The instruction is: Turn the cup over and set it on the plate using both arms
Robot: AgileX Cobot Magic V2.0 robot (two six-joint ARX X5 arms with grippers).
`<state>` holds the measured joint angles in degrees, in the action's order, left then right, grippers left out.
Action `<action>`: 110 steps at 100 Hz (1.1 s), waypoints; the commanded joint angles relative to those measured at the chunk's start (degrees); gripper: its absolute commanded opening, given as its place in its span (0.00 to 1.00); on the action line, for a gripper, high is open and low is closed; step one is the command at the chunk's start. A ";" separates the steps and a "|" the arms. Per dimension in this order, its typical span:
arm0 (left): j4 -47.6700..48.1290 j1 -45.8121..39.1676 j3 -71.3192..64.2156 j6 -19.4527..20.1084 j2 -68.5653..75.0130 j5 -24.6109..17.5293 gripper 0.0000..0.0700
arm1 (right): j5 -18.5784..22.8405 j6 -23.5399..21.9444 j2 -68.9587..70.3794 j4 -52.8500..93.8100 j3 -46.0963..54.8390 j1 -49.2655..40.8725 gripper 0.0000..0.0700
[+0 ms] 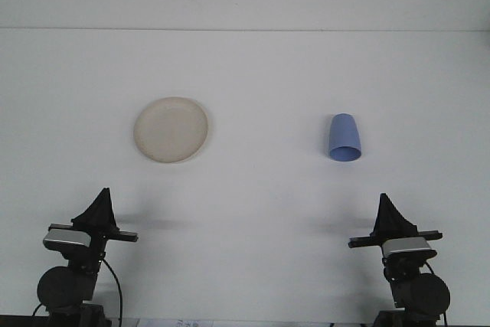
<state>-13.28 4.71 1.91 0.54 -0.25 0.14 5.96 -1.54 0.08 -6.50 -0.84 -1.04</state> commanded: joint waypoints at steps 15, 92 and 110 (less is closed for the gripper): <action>-0.79 -0.04 -1.11 -0.09 0.07 0.31 0.02 | 0.00 -1.27 -0.02 -1.97 -0.07 -0.02 0.00; -0.79 -0.04 -1.11 -0.09 0.07 0.31 0.02 | -5.97 -4.46 38.99 22.18 -40.61 -0.02 0.11; -0.79 -0.04 -1.11 -0.09 0.07 0.31 0.02 | -6.49 -4.35 45.46 18.67 -38.38 -0.02 0.57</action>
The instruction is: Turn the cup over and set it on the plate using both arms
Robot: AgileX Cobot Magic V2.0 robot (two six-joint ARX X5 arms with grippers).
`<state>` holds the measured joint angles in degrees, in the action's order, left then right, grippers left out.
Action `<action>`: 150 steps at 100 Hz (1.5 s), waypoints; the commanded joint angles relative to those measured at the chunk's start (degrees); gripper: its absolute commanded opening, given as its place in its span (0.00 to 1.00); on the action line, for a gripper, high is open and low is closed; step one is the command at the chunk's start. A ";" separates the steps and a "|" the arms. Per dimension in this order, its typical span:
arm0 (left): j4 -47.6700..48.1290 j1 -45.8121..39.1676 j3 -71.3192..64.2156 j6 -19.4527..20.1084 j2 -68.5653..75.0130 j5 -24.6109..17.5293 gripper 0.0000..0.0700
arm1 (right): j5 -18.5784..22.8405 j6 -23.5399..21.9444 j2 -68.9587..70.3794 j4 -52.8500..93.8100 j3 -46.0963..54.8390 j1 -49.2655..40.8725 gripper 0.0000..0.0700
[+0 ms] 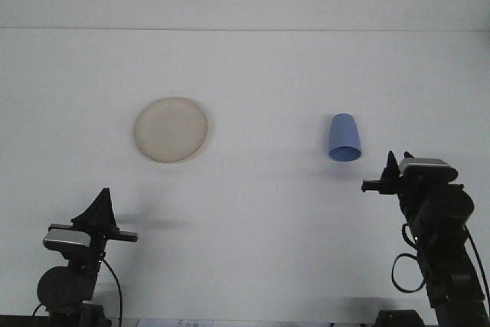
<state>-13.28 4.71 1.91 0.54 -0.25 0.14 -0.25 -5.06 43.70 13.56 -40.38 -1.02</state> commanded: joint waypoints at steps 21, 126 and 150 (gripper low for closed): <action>-0.76 -0.04 -1.11 -0.09 0.07 0.31 0.02 | -1.29 -0.85 8.63 -13.68 10.56 -0.04 0.57; -0.76 -0.04 -1.11 -0.09 0.07 0.31 0.02 | 5.03 5.09 50.36 -60.35 11.13 0.28 0.57; -0.76 -0.04 -1.11 -0.09 0.07 0.31 0.02 | 10.29 5.07 51.80 -61.46 9.18 0.33 0.00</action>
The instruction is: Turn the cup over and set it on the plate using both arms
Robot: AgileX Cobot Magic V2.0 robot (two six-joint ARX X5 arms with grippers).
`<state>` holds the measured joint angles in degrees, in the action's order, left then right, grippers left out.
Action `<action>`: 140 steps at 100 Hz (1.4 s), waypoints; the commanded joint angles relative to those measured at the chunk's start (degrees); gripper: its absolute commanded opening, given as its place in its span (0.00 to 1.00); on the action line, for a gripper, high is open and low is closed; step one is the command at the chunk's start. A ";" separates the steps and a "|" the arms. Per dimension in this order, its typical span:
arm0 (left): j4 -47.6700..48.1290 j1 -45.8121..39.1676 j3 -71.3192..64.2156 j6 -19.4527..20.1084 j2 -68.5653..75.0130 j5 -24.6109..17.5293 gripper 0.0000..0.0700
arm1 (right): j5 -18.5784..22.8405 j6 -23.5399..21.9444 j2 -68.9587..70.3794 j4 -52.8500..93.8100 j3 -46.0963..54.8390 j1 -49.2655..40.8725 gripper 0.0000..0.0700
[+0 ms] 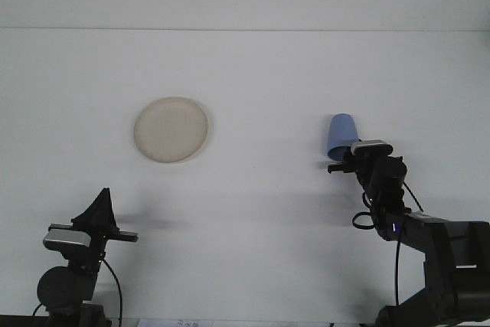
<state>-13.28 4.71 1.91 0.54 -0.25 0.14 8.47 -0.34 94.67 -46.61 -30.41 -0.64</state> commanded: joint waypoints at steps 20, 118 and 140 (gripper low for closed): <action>-0.76 -0.04 -1.11 -0.11 0.07 0.31 0.02 | 0.42 0.83 -6.08 3.39 -1.05 -2.12 0.00; -0.76 -0.04 -1.11 -0.09 0.07 0.31 0.02 | -8.44 7.63 -4.15 124.54 -64.52 -40.15 0.00; -0.74 -0.04 -1.11 -0.11 0.07 0.31 0.02 | -8.46 7.23 3.54 124.76 -64.52 -45.79 0.00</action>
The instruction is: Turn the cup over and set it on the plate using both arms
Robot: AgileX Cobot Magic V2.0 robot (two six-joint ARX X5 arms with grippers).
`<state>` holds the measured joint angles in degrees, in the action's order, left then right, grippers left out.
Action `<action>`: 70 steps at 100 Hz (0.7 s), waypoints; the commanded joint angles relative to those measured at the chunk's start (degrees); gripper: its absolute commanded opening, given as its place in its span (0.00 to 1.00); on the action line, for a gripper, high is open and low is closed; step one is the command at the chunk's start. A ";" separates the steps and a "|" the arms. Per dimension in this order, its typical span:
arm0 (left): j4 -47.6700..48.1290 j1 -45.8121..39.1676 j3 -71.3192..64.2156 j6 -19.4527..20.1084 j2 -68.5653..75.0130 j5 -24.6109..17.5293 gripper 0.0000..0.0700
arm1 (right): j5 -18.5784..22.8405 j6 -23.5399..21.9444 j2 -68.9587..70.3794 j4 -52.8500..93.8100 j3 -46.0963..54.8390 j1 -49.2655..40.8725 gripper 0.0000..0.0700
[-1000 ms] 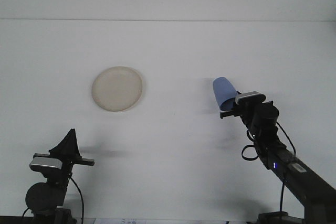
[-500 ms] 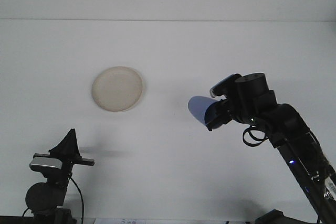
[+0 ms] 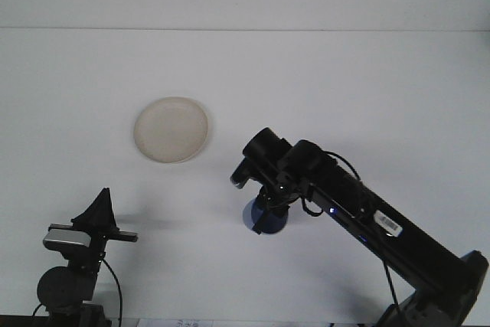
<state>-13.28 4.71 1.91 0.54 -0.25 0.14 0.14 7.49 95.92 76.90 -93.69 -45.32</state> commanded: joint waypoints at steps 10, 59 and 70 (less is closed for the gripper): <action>-0.74 -0.04 -1.11 -0.09 0.07 0.31 0.02 | -0.11 -0.61 4.72 1.25 -1.25 -2.36 0.00; -0.74 -0.04 -1.11 -0.11 0.07 0.31 0.02 | 0.33 -0.59 10.56 1.29 -1.22 -3.37 0.01; -0.74 -0.04 -1.11 -0.11 0.07 0.31 0.02 | 0.46 -0.59 11.10 1.25 -1.22 -3.37 0.16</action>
<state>-13.28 4.71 1.91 0.54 -0.25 0.14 0.40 7.27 105.60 76.97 -93.69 -47.99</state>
